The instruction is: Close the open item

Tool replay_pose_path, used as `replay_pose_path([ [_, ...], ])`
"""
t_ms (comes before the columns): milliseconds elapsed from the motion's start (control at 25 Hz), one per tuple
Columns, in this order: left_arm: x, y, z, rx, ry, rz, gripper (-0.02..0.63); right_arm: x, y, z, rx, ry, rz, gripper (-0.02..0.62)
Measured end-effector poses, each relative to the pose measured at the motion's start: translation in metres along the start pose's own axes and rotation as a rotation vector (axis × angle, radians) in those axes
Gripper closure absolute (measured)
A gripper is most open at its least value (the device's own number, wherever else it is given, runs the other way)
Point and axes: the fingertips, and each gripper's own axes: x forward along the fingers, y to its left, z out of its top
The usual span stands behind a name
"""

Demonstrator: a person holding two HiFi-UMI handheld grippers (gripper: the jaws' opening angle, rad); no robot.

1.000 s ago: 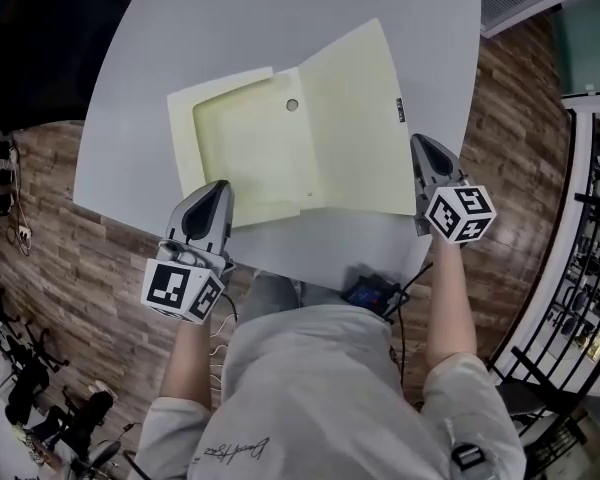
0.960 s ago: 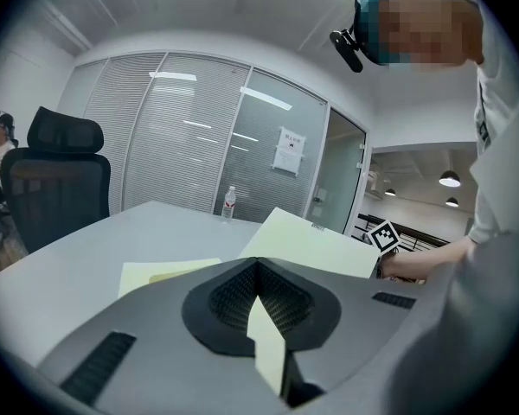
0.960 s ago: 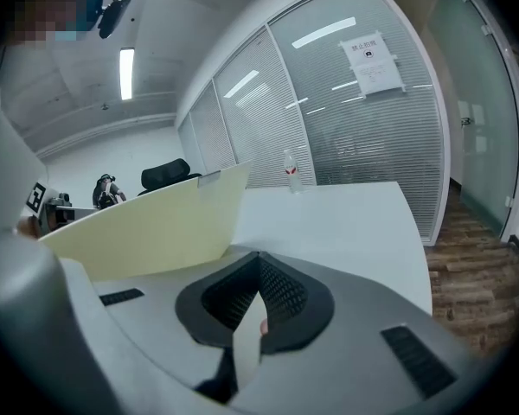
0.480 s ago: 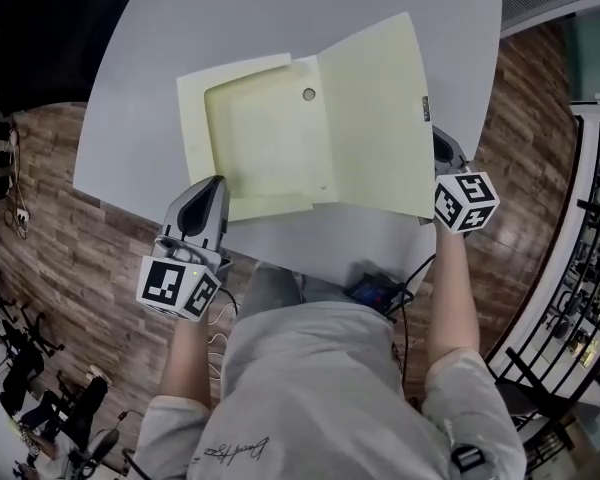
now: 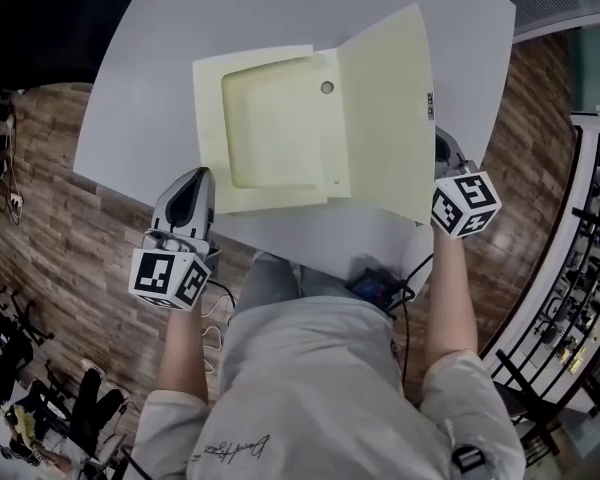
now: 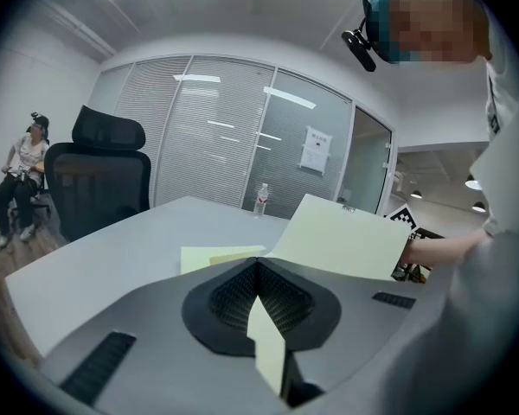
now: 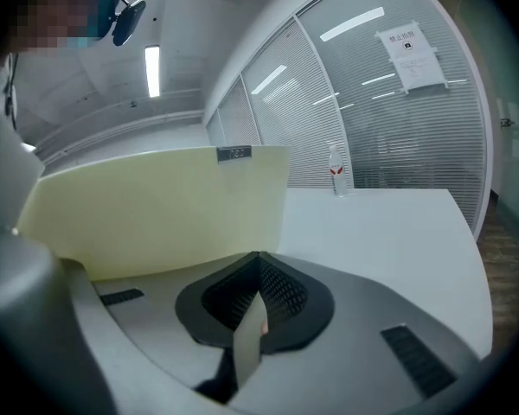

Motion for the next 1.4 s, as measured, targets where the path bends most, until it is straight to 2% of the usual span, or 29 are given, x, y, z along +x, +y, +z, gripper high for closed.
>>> replay_pose_path([
  [280, -0.006, 0.064, -0.037, -0.021, 0.056, 0.123, 0.597, 0.014, 0.034, 0.019, -0.048, -0.010, 0.032, 0.583],
  [480, 0.002, 0.082, -0.069, -0.011, 0.125, 0.155, 0.597, 0.019, 0.049, 0.028, -0.081, -0.002, 0.041, 0.583],
  [960, 0.029, 0.085, -0.118, -0.028, 0.231, 0.094, 0.597, 0.037, 0.089, 0.028, -0.167, 0.064, 0.049, 0.583],
  [1400, 0.047, 0.067, -0.124, -0.036, 0.235, 0.028, 0.597, 0.055, 0.111, 0.015, -0.192, 0.141, 0.034, 0.583],
])
